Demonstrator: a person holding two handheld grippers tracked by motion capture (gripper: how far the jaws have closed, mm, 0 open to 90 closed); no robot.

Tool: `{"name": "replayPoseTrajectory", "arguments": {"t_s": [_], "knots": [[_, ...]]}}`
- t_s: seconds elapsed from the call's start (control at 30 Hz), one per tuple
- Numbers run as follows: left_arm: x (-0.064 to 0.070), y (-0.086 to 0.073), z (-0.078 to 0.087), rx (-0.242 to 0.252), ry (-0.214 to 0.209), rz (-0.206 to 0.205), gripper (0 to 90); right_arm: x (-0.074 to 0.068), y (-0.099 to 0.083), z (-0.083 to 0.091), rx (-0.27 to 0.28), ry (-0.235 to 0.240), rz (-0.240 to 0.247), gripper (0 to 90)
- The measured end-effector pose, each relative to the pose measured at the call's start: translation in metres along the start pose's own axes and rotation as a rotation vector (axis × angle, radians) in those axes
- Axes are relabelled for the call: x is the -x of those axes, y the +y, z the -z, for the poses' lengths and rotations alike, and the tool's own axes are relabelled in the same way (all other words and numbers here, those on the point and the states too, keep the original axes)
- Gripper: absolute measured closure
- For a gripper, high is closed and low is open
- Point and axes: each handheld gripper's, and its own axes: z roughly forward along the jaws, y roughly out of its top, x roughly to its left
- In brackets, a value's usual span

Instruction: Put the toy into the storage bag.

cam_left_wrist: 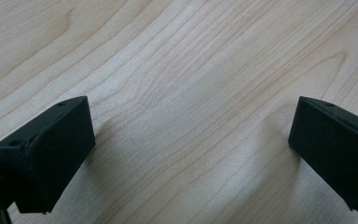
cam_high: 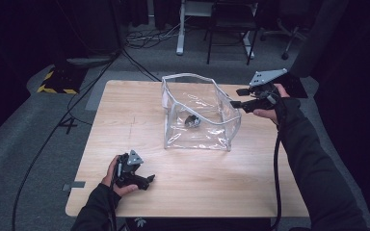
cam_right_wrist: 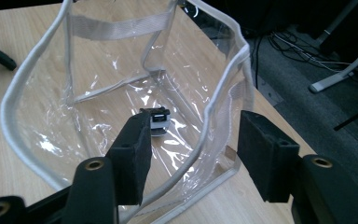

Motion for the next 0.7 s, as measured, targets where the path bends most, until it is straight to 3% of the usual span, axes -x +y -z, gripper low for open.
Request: {"name": "replayPoseTrajectory", "arguments": {"t_s": [0.17, 0.37, 0.7], "knots": [[0.000, 0.000, 0.000, 0.003, -0.001, 0.002, 0.4, 0.003, -0.002, 0.001, 0.027, -0.031, -0.023, 43.9], [0.000, 0.000, 0.000, 0.001, -0.002, 0.001, 0.4, 0.008, -0.006, 0.006, 0.059, -0.096, -0.076, 35.9], [0.000, 0.000, 0.000, 0.000, 0.000, 0.001, 0.4, 0.016, -0.013, 0.010, 0.061, -0.166, -0.139, 25.5]]}}
